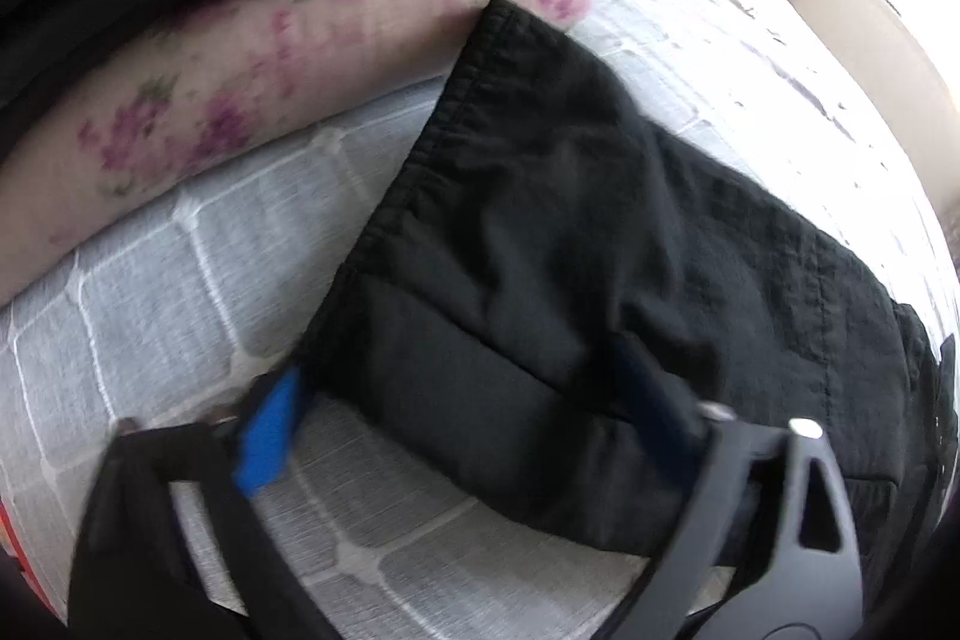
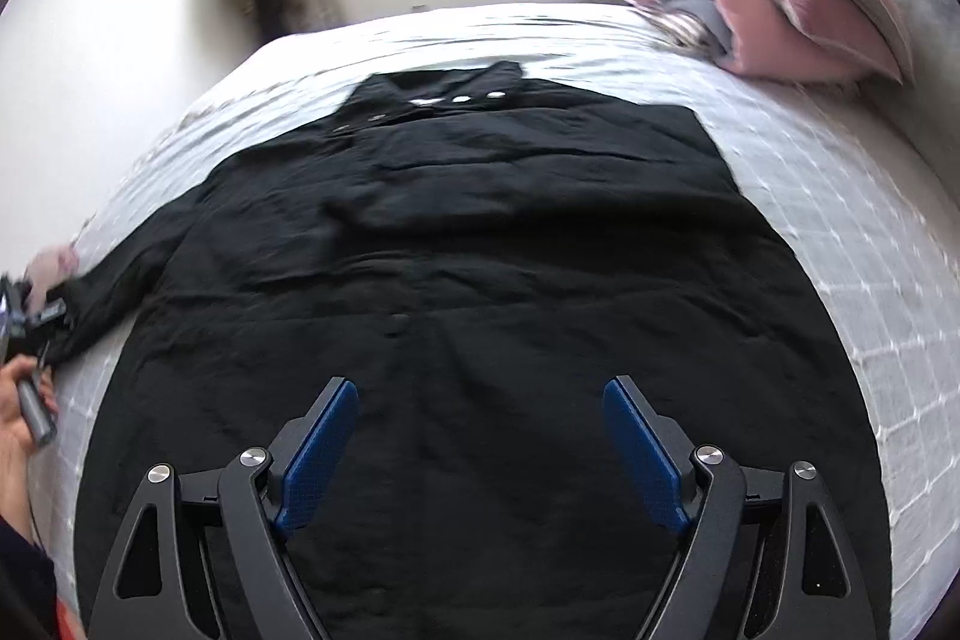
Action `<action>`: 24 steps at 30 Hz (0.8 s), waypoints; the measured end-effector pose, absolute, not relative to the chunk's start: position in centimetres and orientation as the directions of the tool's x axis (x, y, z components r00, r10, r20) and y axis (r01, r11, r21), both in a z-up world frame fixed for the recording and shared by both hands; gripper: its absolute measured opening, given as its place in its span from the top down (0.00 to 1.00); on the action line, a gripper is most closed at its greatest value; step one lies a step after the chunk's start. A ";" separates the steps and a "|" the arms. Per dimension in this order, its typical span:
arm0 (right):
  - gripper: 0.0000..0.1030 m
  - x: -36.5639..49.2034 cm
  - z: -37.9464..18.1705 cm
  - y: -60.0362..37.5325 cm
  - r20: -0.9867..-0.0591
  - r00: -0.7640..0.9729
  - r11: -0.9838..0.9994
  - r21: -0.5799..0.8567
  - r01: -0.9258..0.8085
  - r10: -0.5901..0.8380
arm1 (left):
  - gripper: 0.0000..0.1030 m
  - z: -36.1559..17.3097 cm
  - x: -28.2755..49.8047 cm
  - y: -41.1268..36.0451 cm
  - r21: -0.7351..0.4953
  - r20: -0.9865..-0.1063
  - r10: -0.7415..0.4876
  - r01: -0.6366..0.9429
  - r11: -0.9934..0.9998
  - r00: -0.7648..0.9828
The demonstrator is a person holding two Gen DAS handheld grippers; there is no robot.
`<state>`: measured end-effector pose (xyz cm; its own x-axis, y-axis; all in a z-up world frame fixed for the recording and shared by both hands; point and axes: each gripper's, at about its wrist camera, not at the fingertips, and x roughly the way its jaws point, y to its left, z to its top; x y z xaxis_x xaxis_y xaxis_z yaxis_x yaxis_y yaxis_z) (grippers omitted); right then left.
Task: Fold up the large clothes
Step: 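Grasp the other coat sleeve cuff with the left tool, then lay the held sleeve across the coat body and open the left tool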
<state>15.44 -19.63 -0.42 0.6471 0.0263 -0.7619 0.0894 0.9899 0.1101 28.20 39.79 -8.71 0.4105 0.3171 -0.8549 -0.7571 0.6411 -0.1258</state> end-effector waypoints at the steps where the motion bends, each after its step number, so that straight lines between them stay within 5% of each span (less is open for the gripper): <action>1: 0.17 15.6 -0.9 -20.4 -0.763 0.645 0.987 0.119 0.106 0.023 | 0.52 -8.3 28.3 39.9 -0.150 -0.850 0.302 -0.748 0.646 0.431; 2: 0.17 15.7 -1.2 -20.9 -0.768 0.640 0.985 0.128 0.116 0.024 | 0.82 -8.1 28.3 40.0 -0.214 -0.845 0.251 -0.729 0.650 0.471; 3: 0.17 15.9 -1.4 -21.4 -0.773 0.633 0.983 0.140 0.119 0.033 | 0.86 -7.9 28.3 40.2 -0.283 -0.843 0.194 -0.720 0.634 0.502; 8: 0.17 15.9 -1.7 -22.3 -0.775 0.631 0.986 0.130 0.102 0.037 | 0.89 -4.0 28.3 38.3 -0.259 -0.797 0.277 -0.718 0.646 0.537; 16: 0.17 15.6 -0.3 -23.5 -0.739 0.673 0.991 0.087 0.106 -0.007 | 0.90 7.8 28.0 29.5 -0.295 -0.592 0.333 -0.582 0.758 0.734; 24: 0.17 15.3 -0.1 -24.5 -0.750 0.661 0.989 0.082 0.123 -0.020 | 0.90 13.3 30.2 15.7 -0.201 -0.477 0.220 -0.350 0.915 0.851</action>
<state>15.27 -24.50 -0.09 0.6610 -0.0199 -0.7501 0.1225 0.9891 0.0817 30.20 15.69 13.32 0.8508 0.2205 -0.4769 -0.3499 0.9149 -0.2012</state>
